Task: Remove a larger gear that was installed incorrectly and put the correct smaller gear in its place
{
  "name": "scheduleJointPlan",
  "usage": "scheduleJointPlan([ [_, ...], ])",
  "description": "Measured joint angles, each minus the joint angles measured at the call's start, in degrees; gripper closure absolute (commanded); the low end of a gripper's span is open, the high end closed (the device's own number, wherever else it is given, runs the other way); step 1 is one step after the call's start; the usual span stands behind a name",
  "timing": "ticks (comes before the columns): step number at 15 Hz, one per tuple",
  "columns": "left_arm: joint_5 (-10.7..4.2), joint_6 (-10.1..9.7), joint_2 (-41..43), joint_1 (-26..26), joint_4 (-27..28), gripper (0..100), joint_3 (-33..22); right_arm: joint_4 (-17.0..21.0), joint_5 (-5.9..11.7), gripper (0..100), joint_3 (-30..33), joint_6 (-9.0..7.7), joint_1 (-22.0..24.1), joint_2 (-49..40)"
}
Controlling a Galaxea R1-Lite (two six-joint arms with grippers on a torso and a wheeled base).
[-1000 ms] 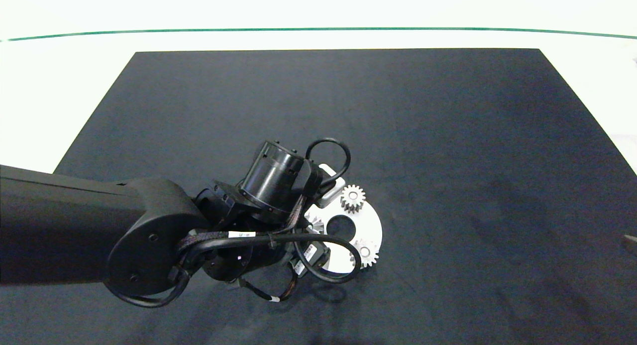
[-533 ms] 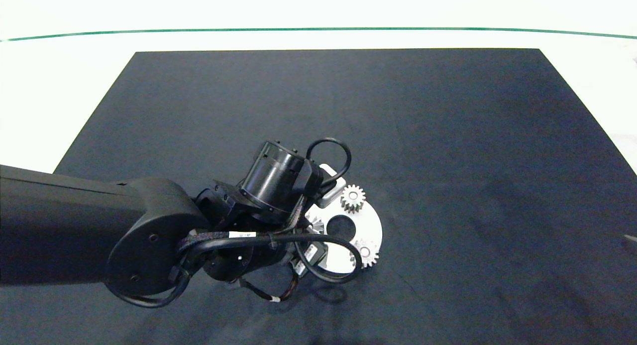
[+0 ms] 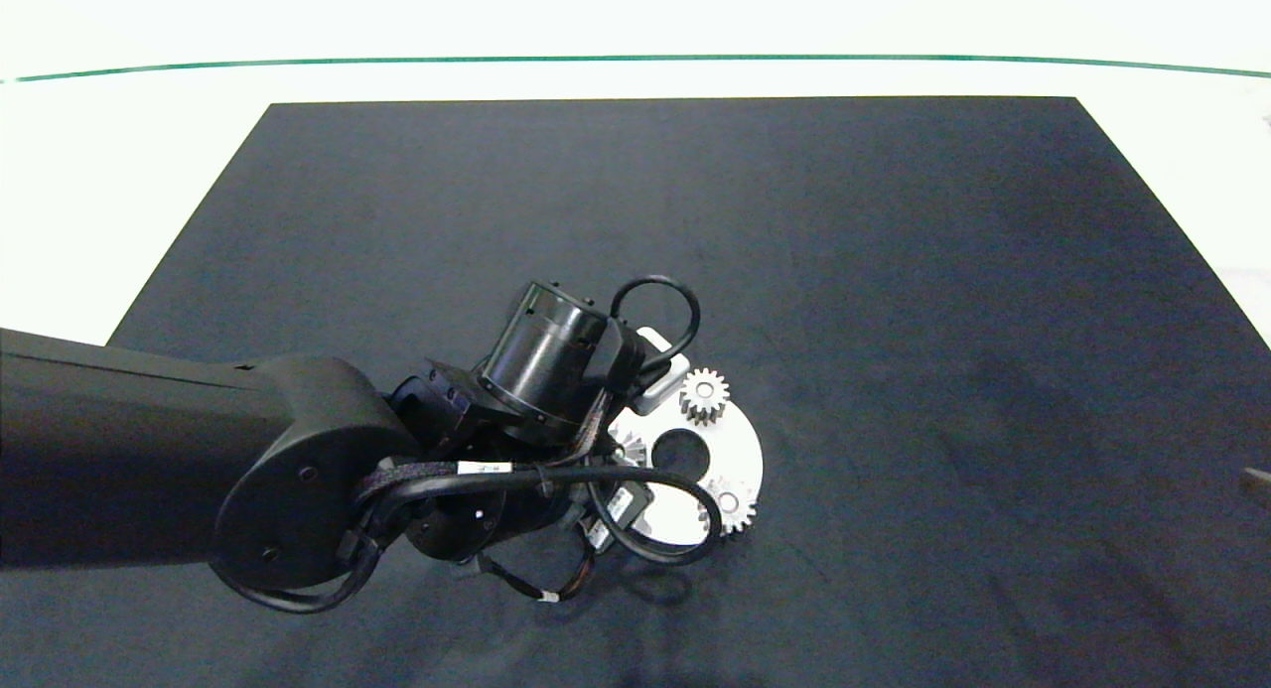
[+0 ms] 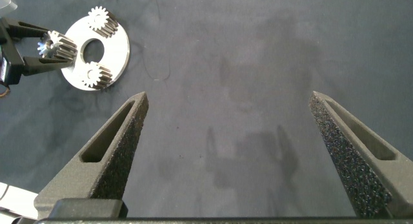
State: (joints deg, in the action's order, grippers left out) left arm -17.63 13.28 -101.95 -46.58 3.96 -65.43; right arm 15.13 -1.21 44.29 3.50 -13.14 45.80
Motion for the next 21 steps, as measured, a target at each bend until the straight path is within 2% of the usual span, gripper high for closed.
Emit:
scheduleJointPlan([
  [8, 0.0, -0.07, -0.34, -0.13, 0.55, 60, -0.33, 0.0, -0.06, 0, 0.06, 0.0, -0.02, 0.0],
  [21, -0.01, -0.52, 0.38, -0.35, 2.67, 60, -1.72, -0.02, 0.02, 0, 0.09, -0.02, 0.06, 0.0],
])
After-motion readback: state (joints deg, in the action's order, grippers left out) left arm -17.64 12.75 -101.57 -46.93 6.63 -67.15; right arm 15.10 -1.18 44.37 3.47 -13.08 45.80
